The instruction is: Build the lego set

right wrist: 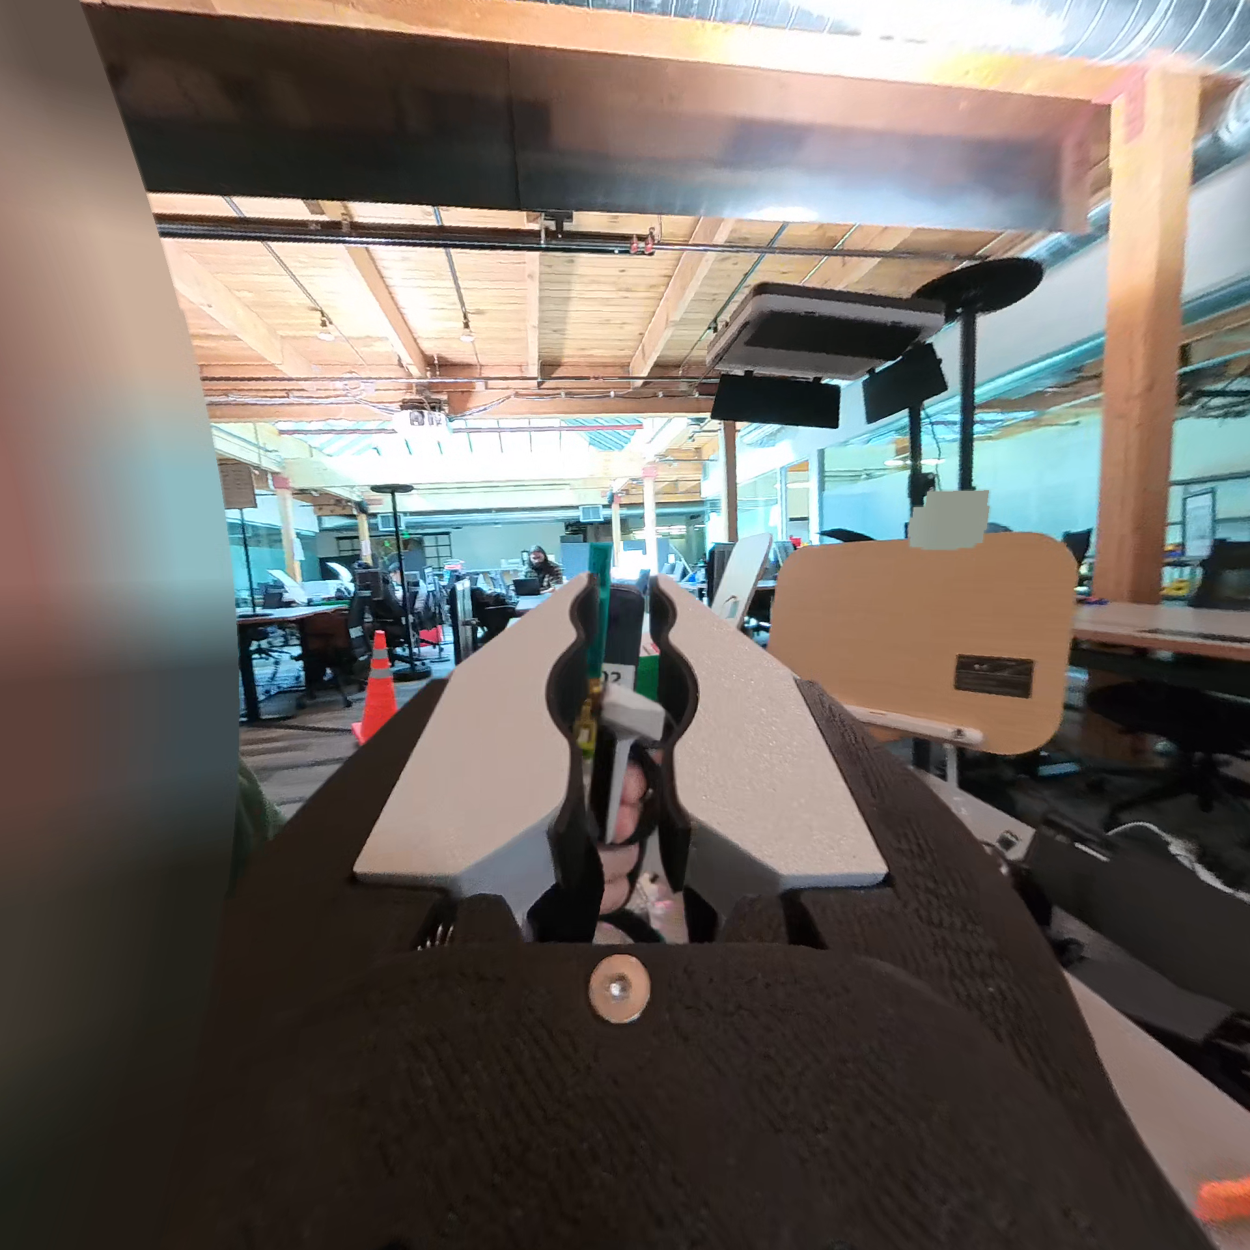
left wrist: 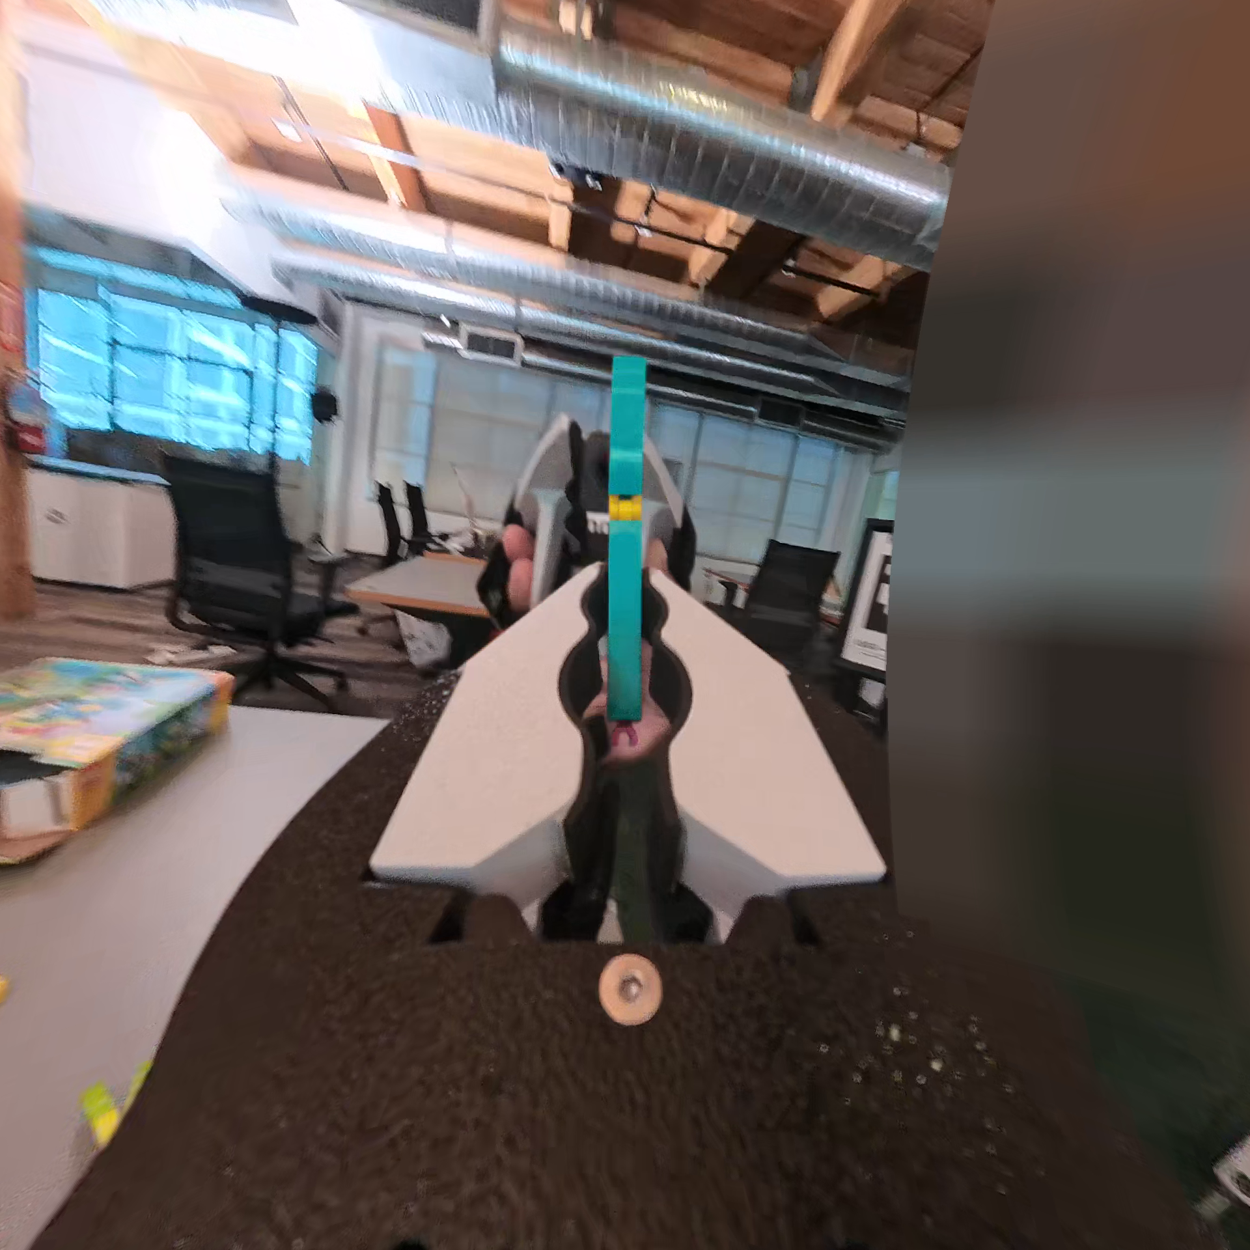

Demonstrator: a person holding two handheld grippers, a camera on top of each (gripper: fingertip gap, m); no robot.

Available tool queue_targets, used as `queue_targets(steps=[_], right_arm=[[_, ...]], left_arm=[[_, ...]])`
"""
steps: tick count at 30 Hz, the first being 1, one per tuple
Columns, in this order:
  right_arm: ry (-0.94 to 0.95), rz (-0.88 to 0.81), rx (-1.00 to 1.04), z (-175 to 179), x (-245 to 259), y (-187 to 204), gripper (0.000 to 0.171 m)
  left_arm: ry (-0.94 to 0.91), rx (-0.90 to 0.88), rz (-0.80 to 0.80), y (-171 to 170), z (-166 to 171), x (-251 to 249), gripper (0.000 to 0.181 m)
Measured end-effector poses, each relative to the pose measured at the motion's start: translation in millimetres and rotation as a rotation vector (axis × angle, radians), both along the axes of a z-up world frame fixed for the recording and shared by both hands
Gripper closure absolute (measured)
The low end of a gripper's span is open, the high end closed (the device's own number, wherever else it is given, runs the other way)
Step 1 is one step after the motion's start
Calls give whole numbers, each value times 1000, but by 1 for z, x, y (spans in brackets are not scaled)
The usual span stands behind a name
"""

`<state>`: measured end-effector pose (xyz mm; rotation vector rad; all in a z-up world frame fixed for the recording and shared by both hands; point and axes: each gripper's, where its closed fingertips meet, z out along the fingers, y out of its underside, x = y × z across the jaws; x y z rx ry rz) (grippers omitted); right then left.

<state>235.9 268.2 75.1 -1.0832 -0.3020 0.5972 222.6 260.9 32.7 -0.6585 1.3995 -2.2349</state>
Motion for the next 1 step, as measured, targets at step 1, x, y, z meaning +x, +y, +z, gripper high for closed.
queue_targets(steps=[1], right_arm=[[-8, -4, 6, 0, 2, -2, 156]], left_arm=[[26, 1, -42, -3, -3, 0, 175]])
